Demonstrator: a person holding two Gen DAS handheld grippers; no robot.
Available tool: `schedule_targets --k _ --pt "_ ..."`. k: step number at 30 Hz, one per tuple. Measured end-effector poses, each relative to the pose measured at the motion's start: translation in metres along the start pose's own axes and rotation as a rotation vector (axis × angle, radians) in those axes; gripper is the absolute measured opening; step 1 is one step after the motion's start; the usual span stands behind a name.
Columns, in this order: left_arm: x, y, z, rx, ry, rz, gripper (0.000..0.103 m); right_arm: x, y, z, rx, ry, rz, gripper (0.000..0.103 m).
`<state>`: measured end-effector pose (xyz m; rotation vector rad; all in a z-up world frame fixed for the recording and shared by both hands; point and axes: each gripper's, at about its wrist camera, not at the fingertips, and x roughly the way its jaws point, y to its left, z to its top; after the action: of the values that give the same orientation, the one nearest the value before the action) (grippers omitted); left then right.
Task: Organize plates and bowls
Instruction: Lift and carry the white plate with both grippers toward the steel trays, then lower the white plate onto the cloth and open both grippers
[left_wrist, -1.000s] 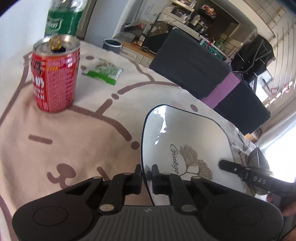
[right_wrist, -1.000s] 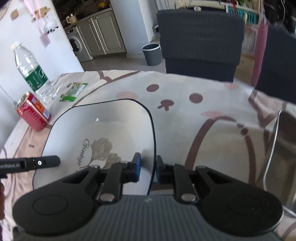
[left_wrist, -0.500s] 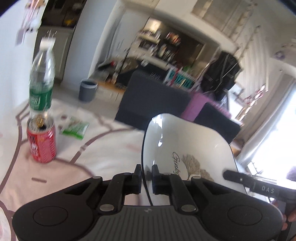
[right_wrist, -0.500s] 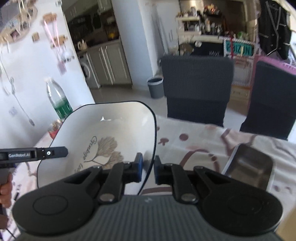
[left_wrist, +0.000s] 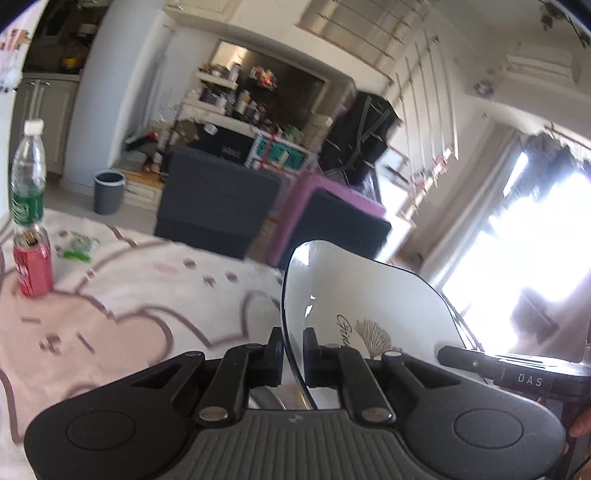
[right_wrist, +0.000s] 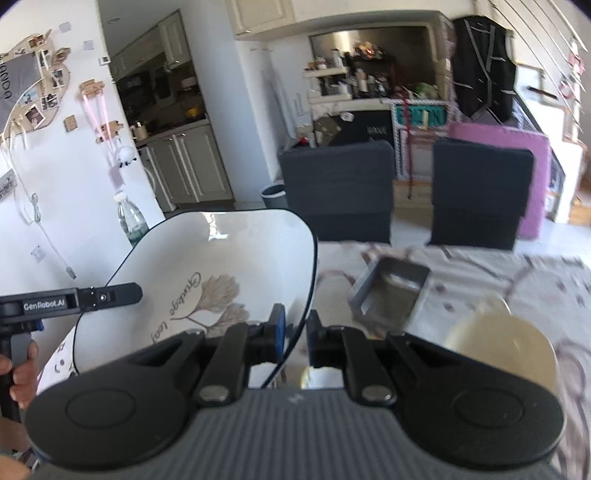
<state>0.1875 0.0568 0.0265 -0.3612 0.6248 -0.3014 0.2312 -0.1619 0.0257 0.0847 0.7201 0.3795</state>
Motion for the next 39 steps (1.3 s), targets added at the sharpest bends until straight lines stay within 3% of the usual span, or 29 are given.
schedule_targets --k 8,18,24,31,39 --pt "0.004 -0.005 -0.056 -0.015 0.181 -0.043 0.011 -0.022 -0.015 -0.066 0.109 0.123 -0.032 0.014" --pt "0.021 0.012 -0.111 -0.01 0.375 -0.035 0.011 0.006 -0.028 -0.126 0.218 0.295 -0.044 0.014" --pt "0.038 0.024 -0.134 -0.025 0.49 -0.016 0.011 0.023 -0.03 -0.146 0.179 0.38 -0.071 0.014" --pt "0.049 0.039 -0.139 -0.041 0.54 0.039 0.011 0.045 -0.028 -0.162 0.161 0.459 -0.076 0.015" --pt "0.056 0.046 -0.14 -0.049 0.561 0.077 0.013 0.058 -0.017 -0.16 0.135 0.494 -0.083 0.015"
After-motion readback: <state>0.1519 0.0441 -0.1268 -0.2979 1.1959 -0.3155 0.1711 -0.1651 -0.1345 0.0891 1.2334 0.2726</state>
